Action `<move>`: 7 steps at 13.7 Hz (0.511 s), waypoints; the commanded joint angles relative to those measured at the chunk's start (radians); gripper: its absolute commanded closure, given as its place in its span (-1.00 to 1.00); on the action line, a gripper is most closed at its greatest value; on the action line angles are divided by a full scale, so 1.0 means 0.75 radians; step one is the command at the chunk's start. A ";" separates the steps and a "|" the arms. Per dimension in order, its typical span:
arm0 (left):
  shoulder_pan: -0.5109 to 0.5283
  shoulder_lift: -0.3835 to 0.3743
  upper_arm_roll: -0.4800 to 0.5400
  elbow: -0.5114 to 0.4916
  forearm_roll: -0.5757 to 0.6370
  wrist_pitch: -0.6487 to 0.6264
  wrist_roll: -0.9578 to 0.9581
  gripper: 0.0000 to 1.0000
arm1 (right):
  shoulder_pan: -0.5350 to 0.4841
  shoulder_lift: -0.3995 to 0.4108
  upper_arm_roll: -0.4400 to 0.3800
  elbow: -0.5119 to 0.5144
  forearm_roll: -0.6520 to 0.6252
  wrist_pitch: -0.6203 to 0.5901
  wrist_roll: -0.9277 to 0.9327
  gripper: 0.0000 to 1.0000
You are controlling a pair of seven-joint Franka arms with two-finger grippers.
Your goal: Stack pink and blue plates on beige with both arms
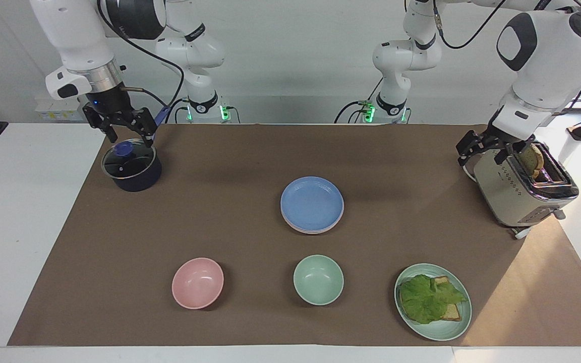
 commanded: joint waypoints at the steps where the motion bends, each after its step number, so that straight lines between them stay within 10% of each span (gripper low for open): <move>1: 0.009 -0.012 -0.005 0.000 0.012 -0.013 0.005 -1.00 | -0.017 0.141 0.018 0.237 -0.033 -0.164 -0.027 -1.00; 7: 0.011 -0.010 -0.005 0.000 0.012 -0.013 0.005 -1.00 | 0.005 0.142 0.020 0.260 -0.019 -0.231 -0.017 -1.00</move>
